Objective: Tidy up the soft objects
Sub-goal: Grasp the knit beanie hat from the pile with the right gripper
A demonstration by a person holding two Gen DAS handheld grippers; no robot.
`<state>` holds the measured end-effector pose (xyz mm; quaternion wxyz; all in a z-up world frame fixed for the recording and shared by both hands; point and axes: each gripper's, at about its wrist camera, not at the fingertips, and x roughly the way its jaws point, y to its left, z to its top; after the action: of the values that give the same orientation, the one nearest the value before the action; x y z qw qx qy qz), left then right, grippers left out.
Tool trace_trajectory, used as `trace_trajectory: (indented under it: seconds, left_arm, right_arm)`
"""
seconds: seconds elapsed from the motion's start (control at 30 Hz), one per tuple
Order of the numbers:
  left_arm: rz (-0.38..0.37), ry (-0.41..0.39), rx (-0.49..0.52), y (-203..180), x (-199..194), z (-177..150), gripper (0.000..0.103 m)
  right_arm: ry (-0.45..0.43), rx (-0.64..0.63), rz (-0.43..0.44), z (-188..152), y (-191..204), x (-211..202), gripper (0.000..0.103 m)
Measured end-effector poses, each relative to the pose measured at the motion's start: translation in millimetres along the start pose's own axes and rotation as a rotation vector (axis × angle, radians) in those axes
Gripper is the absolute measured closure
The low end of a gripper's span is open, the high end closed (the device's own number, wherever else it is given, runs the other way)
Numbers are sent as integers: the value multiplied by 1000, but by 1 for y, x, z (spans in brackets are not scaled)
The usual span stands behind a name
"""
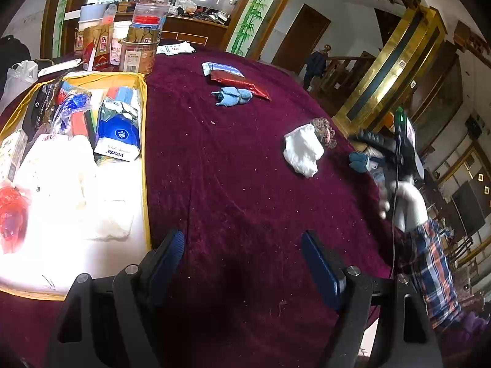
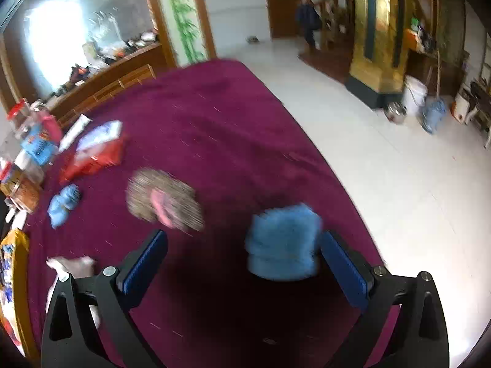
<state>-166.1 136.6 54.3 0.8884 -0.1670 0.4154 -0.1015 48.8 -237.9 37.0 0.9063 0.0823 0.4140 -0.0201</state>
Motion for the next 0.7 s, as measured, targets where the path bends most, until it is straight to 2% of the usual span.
trace_trajectory:
  seconds: [0.07,0.13,0.23,0.27,0.3,0.37,0.4,0.6,0.7]
  left_arm:
    - [4,6,-3,-1,1,0,21]
    - [5,10,-1,-4,2,0,21]
    - [7,12,19,-11,0,0,21]
    - [11,12,29,-14,-1,0,21]
    - [15,10,40,-16,-2,2,21]
    - [24,11,55,-19,-1,7,21]
    - [25,14,61,-21,2,11,20]
    - [-20,44,67,-40,47,45,16]
    - [-31,61,80,-58,80,63,16]
  right_arm:
    - [-33,-42,50,8,22,0,3]
    - [-44,-137,76,18,50,11,3]
    - [13,-263,28,25,80,47,4]
    - [41,-276,32,25,84,57,13]
    - [76,-288,28,25,87,71,35]
    - [99,-277,62,21,85,80,41]
    - [80,-264,72,20,83,76,42]
    - [8,-113,280,10,54,17,41]
    - [-18,-72,350,0,47,2,41]
